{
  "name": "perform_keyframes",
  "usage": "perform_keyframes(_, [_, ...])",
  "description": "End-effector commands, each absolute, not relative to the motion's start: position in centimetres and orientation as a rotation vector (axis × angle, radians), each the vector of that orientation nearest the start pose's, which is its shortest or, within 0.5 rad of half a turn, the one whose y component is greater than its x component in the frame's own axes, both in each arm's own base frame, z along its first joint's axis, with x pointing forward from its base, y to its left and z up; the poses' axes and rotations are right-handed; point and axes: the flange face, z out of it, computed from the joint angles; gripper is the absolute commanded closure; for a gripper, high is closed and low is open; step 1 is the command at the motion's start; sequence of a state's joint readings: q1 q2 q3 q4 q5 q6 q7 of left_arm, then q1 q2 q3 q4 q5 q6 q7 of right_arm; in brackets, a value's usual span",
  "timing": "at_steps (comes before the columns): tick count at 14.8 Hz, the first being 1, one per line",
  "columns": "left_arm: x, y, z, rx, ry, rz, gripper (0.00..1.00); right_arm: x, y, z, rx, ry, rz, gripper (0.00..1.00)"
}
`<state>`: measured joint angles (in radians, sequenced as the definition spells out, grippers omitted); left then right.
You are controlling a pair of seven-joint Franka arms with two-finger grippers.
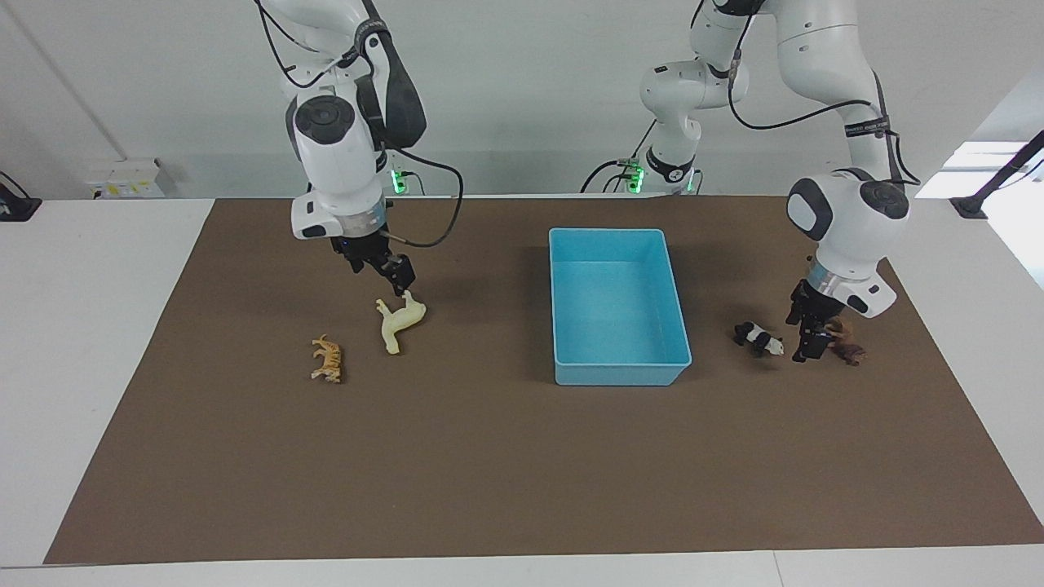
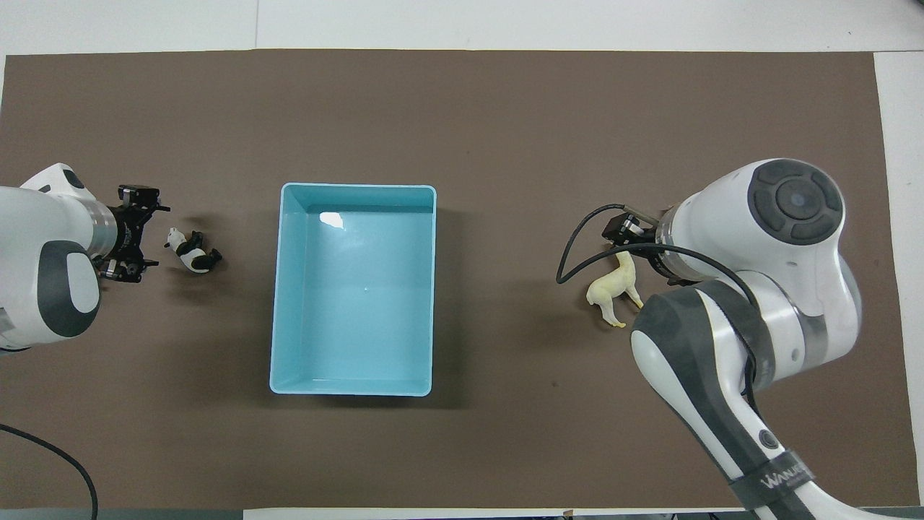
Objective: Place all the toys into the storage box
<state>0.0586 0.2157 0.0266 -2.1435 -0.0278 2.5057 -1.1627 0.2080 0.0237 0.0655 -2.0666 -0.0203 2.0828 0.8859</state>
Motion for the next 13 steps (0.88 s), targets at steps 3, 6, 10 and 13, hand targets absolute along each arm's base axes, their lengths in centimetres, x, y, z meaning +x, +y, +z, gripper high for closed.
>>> perform_keyframes(3, [58.0, 4.0, 30.0, -2.571, -1.952, -0.186, 0.00, 51.5, 15.3, 35.6, -2.938, 1.052, -0.063, 0.00])
perform_keyframes(6, [58.0, 3.6, 29.6, -2.577, -1.941, -0.179, 0.19, 51.1, 15.0, 33.0, -2.926, 1.056, -0.076, 0.02])
perform_keyframes(10, [58.0, 3.0, 29.7, -2.593, -1.910, -0.170, 0.80, 51.1, 14.0, 32.2, -2.894, 1.106, -0.091, 0.05])
perform_keyframes(13, [58.9, 3.0, 31.0, -2.600, -1.898, -0.174, 1.00, 51.3, 13.5, 31.1, -2.851, 1.206, -0.088, 0.05])
